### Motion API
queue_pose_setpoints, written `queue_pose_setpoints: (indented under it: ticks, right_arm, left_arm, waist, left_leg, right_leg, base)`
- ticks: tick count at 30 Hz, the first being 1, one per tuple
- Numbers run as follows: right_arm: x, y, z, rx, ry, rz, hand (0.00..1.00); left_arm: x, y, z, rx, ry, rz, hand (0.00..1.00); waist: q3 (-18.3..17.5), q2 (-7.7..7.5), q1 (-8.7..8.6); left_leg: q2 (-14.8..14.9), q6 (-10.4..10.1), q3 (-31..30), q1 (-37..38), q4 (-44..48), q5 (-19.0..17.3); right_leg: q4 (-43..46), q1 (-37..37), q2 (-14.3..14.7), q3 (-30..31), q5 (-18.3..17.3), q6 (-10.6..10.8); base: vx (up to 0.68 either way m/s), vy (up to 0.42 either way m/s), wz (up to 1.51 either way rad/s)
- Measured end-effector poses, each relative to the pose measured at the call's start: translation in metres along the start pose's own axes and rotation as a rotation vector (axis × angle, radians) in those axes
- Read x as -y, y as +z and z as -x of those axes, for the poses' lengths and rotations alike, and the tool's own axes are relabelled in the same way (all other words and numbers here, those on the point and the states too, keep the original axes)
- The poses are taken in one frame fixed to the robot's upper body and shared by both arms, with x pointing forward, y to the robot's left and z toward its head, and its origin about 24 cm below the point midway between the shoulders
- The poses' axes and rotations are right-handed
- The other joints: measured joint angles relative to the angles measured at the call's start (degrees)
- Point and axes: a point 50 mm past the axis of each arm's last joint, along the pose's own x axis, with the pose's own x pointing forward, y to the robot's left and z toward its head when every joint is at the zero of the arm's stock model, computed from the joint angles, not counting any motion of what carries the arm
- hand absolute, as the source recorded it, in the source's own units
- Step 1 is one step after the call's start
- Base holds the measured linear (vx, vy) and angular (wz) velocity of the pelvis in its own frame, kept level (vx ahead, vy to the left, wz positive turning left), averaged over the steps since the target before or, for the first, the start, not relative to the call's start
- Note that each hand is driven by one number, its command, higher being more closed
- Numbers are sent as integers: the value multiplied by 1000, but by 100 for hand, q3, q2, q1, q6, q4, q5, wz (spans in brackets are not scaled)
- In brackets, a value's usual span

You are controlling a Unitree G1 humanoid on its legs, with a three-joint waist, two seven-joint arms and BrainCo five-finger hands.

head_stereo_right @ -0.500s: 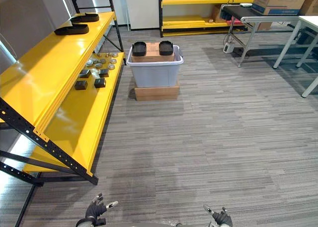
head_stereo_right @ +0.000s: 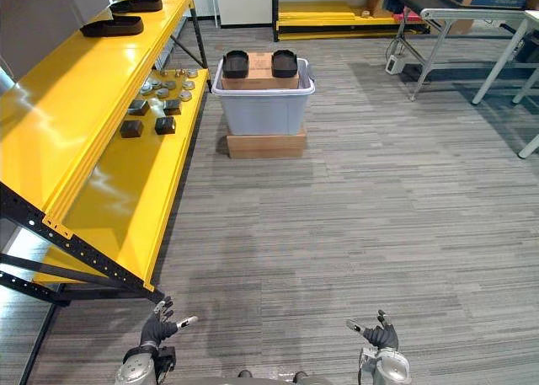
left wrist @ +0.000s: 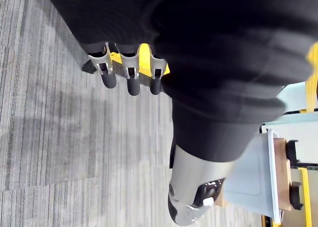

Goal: Walk over and take plastic housings, then place them on the shelf

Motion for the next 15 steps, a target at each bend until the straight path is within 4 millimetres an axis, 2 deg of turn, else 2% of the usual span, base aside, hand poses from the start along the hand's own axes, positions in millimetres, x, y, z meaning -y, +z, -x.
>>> queue_pose_setpoints:
  ticks: [5, 11, 12, 14, 15]
  right_arm:
    - [-1, 7, -1, 28, -3, -4, 0]
    - [-5, 19, -5, 58, -15, -21, 0]
    - [-5, 22, -6, 64, -18, -29, 0]
    - [-8, 27, -8, 76, -27, -48, 0]
    - [-10, 30, -9, 81, -22, -55, 0]
  left_arm:
    - [1, 10, -1, 44, -1, 5, 0]
    - [1, 24, -2, 102, 14, 17, 0]
    - [1, 27, -2, 115, 17, 23, 0]
    - [-2, 31, -2, 130, 37, 45, 0]
    - [-4, 32, -2, 132, 50, 51, 0]
  waist:
    - [2, -2, 8]
    - [2, 26, 13]
    - [11, 43, 19]
    - [58, 67, 23]
    - [126, 72, 24]
  left_leg:
    - [13, 38, 49, -198, 102, -80]
    - [69, 129, 198, -574, 851, -644]
    - [80, 154, 224, -679, 1032, -781]
    - [71, 253, 329, -793, 1411, -1126]
    - [40, 315, 390, -689, 1500, -1318]
  right_leg:
    - [4, -157, 7, 21, -29, 44]
    - [102, -292, 40, 189, -175, 98]
    - [304, -389, 44, 233, -294, 133]
    - [1333, -832, -16, 297, -803, 313]
    - [2585, -1326, -116, 240, -1054, 468]
  base:
    - [0, 2, -4]
    - [107, 32, -16]
    - [173, 61, -22]
    - [203, 95, -28]
    - [158, 94, -23]
